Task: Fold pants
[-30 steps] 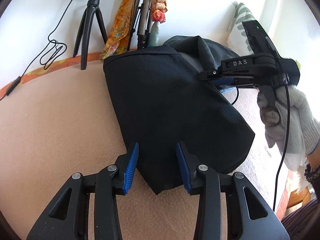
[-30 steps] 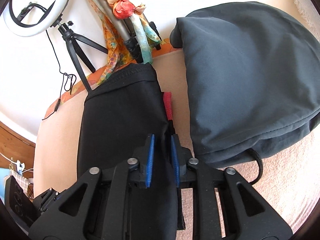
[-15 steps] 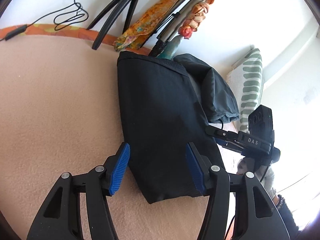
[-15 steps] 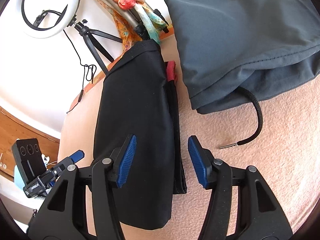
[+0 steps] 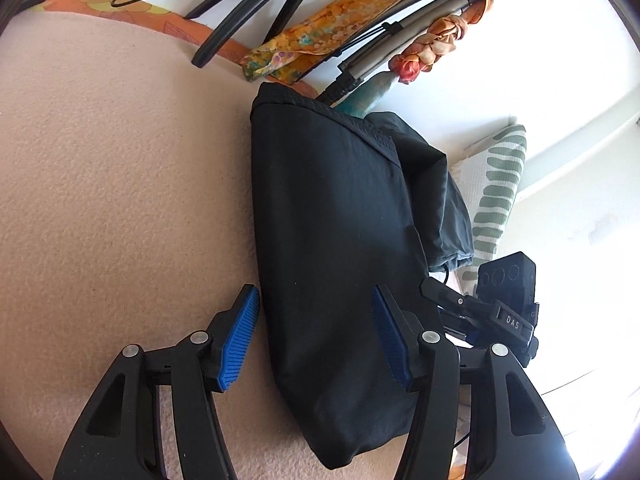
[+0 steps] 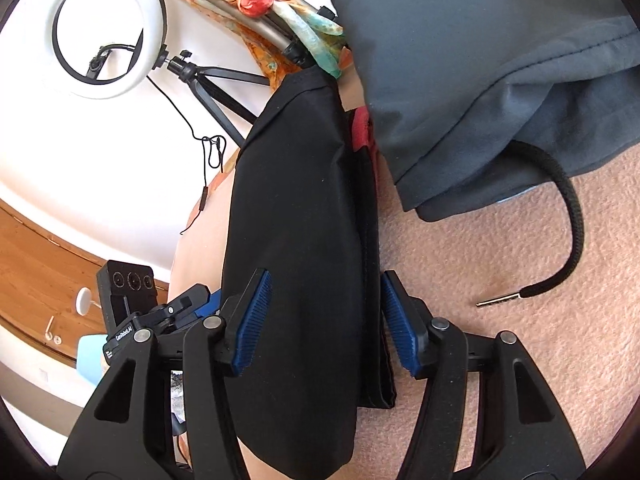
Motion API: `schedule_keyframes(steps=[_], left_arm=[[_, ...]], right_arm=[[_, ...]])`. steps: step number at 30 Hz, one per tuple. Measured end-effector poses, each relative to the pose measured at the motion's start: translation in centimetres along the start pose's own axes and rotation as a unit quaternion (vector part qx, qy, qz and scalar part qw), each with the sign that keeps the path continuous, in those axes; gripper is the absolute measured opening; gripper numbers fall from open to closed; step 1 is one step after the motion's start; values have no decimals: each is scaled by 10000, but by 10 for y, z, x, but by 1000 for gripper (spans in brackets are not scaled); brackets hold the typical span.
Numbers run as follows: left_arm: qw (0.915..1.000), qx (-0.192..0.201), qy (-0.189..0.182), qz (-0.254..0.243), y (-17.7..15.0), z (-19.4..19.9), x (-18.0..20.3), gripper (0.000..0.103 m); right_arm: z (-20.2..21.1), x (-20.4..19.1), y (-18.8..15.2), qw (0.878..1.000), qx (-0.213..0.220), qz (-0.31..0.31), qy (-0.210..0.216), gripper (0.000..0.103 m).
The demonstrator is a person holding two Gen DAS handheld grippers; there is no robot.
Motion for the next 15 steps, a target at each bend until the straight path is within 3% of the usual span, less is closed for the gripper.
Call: schedule_keyframes(steps=[5, 8, 10, 12, 15], left_arm=[[9999, 23, -80, -141, 6, -11, 5, 55], [9993, 0, 5, -379, 5, -17, 10, 54], [9993, 9, 42, -378, 5, -18, 9, 46], [9995, 34, 129, -288, 5, -17, 3, 26], [9990, 102, 191, -380, 5, -14, 4, 20]], right_arm=[[-11, -6, 1, 9999, -62, 16, 132, 49], [-18, -10, 1, 10000, -73, 51, 26, 34], [-21, -11, 1, 10000, -56, 40, -36, 28], [-22, -14, 0, 9997, -27, 120, -207, 24], [-21, -23, 0, 9980, 33, 339, -539, 20]])
Point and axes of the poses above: each gripper's, at about its wrist camera, not at the fingertips, and z roughly against the way its jaws point, x to its right, y to its top, the point moved 5 cm from there along -z, roughly the way its jaws point, and after that the axes turned 4 degrees about -y, right-handed, at the moved point
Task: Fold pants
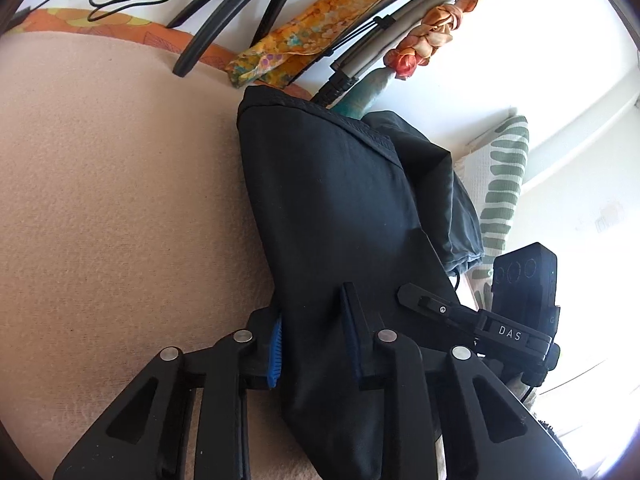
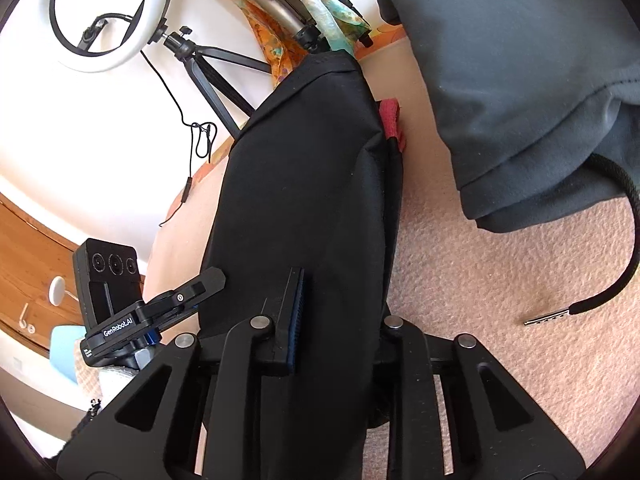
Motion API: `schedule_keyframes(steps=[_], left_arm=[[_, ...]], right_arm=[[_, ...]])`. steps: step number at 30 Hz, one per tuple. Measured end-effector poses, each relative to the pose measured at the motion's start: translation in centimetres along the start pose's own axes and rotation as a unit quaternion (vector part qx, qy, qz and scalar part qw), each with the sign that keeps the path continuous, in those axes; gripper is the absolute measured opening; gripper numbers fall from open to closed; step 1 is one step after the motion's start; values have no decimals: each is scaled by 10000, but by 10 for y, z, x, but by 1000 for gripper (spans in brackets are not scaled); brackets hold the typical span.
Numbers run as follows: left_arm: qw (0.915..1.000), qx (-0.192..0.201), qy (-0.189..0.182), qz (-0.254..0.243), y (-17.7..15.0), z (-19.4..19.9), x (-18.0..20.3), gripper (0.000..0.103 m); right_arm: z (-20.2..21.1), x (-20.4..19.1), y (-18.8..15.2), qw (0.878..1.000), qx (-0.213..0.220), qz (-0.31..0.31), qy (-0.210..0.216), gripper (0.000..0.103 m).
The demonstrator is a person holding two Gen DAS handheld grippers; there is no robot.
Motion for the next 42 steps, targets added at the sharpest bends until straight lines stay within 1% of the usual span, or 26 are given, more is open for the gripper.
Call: schedule_keyframes(steps=[4, 6, 10, 17, 21, 25, 30, 33, 37, 40, 42], left_arm=[[9979, 63, 292, -572, 0, 5, 17, 13], [9971, 118, 345, -674, 0, 9, 22, 11], [9944, 206, 446, -931, 0, 17, 34, 11], [9929, 437, 289, -1071, 6, 29, 63, 11], [9877, 583, 247, -1428, 6, 36, 93, 11], [9829, 750, 145, -1673, 10, 40, 120, 11], [9756, 727, 87, -2069, 19, 28, 152, 11], [9723, 707, 5, -2227, 26, 15, 170, 11], [9681, 737, -132, -2393, 38, -5, 196, 11], [9633, 735, -150, -2577, 48, -21, 213, 11], [9624, 721, -190, -2613, 54, -31, 221, 11]], right_arm=[[7, -15, 1, 9986, 108, 358, -367, 17], [11, -21, 1, 9977, 154, 467, -462, 16], [20, -35, 0, 9948, 229, 784, -600, 15], [50, -48, -4, 9932, 432, 929, -555, 15], [72, -57, -1, 9903, 627, 1086, -593, 15], [97, -61, 4, 9874, 851, 1192, -601, 15], [125, -56, 16, 9842, 1059, 1247, -676, 14], [141, -50, 28, 9812, 1157, 1307, -828, 14], [165, -38, 49, 9766, 1324, 1344, -1032, 14], [181, -28, 67, 9729, 1443, 1376, -1170, 14], [188, -20, 78, 9709, 1513, 1378, -1241, 14]])
Point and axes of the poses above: each gripper's, at about its wrist camera, not at the fingertips, and z roughly against the way its jaws point, x to its right, y to its top, the point moved 5 cm from there along -z, roughly the way its jaws point, and after that the axes turned 4 degrees about -y, right-handed, at the moved point
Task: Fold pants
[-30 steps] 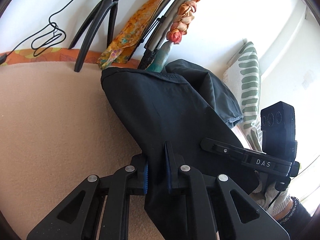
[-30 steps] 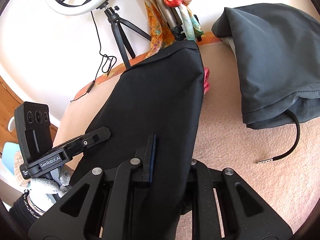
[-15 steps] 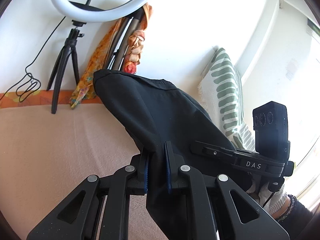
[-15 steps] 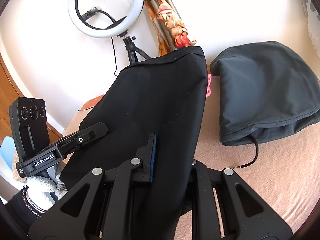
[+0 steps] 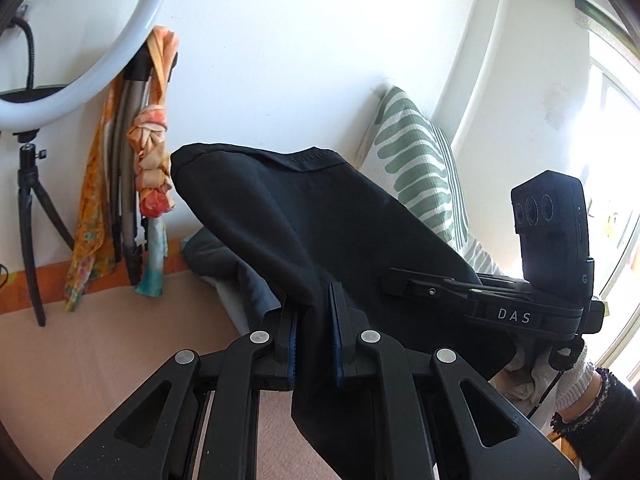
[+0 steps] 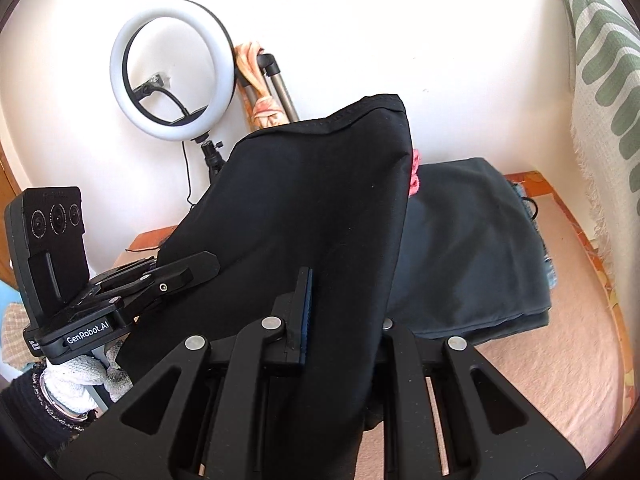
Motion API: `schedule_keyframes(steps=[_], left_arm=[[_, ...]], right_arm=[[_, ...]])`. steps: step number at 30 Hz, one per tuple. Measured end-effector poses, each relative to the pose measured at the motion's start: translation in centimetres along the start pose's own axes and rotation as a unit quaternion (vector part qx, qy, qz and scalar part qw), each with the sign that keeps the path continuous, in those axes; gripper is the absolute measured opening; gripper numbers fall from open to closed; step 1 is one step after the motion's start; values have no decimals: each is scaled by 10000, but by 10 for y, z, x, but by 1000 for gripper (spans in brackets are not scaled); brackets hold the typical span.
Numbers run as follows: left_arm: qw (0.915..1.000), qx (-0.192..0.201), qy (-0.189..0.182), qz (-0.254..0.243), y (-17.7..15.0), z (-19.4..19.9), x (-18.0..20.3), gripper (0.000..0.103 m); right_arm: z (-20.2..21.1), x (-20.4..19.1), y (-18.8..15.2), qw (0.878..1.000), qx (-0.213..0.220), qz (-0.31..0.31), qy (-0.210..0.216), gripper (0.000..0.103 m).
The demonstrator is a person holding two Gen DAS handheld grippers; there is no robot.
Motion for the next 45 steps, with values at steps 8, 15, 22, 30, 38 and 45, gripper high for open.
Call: schedule_keyframes(steps=[8, 15, 22, 30, 38, 45], left_arm=[[10000, 8, 13, -92, 19, -42, 4, 11], [9999, -47, 156, -21, 18, -81, -6, 11], [9989, -194, 435, 6, 11, -117, -27, 11], [9957, -536, 735, 149, -4, -148, -50, 12], [9940, -690, 849, -16, -6, -143, -40, 35], [9946, -648, 803, -149, -9, -113, -23, 57]], right_arm=[[-11, 40, 31, 9997, 106, 8, -222, 14], [-32, 68, 41, 9983, 32, 297, -505, 14], [-70, 92, 47, 9978, -91, 282, -593, 14], [-111, 110, 40, 9932, -374, 403, -1027, 16], [-110, 120, 41, 9854, -374, 313, -1629, 34], [-75, 115, 50, 9857, -148, 106, -1676, 58]])
Point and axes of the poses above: each gripper's, at about its wrist camera, not at the fingertips, and z roughly against the way its jaws point, x to its right, y to its top, the point moved 5 cm from there along -z, roughly the way its jaws point, and after that the axes turned 4 degrees about -y, right-handed, at the moved point
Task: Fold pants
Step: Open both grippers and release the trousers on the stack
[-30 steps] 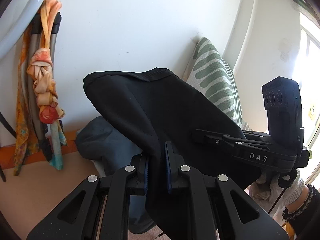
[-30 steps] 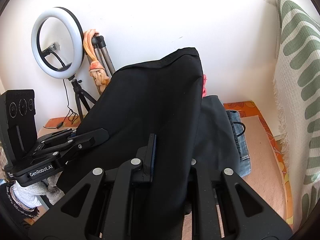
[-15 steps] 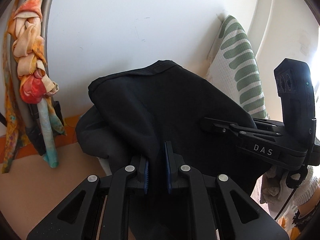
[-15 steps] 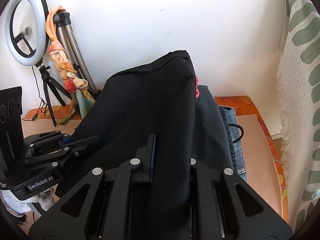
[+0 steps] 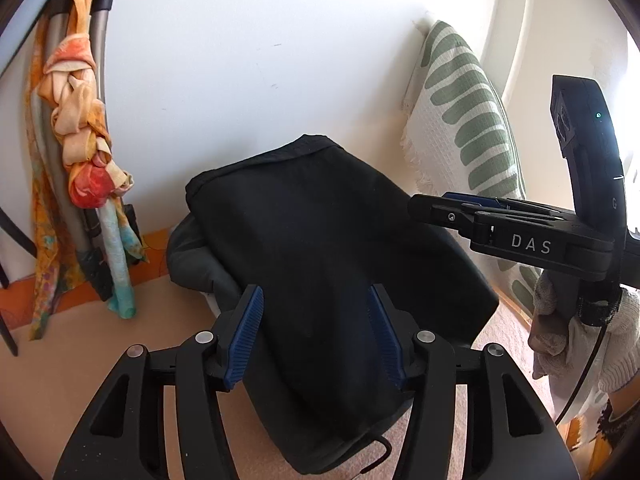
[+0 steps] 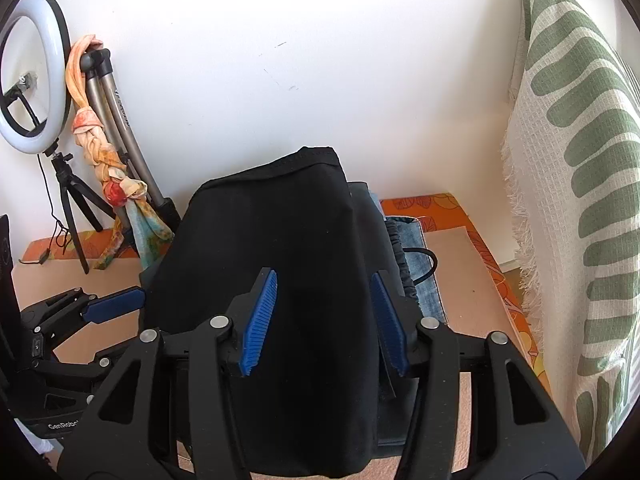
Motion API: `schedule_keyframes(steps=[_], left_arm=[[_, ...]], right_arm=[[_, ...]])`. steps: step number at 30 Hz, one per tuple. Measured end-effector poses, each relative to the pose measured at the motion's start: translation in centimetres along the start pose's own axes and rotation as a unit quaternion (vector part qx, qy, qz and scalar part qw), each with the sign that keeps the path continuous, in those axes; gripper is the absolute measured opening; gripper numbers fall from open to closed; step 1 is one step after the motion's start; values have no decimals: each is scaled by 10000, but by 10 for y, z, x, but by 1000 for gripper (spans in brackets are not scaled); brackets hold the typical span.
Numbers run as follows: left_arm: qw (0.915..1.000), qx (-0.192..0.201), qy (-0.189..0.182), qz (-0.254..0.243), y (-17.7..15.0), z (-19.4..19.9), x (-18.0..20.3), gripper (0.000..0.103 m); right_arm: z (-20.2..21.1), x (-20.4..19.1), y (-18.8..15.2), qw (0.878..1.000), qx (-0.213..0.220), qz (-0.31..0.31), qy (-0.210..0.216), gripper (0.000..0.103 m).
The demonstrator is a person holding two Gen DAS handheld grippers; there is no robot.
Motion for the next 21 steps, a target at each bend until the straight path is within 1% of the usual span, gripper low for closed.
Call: schedule_keyframes(steps=[2, 4, 6, 8, 11, 14, 16, 19, 21], left_arm=[[10000, 71, -38, -4, 0, 15, 5, 61], [9999, 106, -48, -35, -2, 28, 12, 62], [9999, 123, -48, -58, -5, 41, 16, 64], [9999, 144, -72, -39, -9, 56, 19, 65], [9998, 191, -78, -40, -15, 75, 25, 69], [9997, 219, -113, -11, -23, 97, 29, 70], [9996, 270, -113, 13, -29, 112, 33, 70], [9994, 340, -78, 33, -40, 136, 39, 76], [9993, 379, -3, 25, -48, 151, 42, 78]], right_arm=[[11, -2, -1, 10000, 18, -47, -5, 61], [22, -6, -3, 10000, 43, -71, -35, 65], [35, -9, -7, 9999, 81, -63, -68, 72], [48, -14, -12, 9999, 118, -21, -125, 75], [68, -19, -19, 9998, 144, -85, -133, 78], [89, -27, -27, 9996, 185, -169, -156, 88], [104, -35, -33, 9995, 213, -139, -179, 89], [126, -47, -44, 9991, 233, -16, -367, 92], [140, -53, -52, 9986, 274, -5, -456, 100]])
Point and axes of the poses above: each gripper's, at about its wrist camera, not at the fingertips, and z roughly against the way its jaws point, x to its right, y to its top, the point moved 5 cm from there along -z, roughly the way its jaws point, and after that the axes turned 4 degrees about -y, right-handed, at the moved point
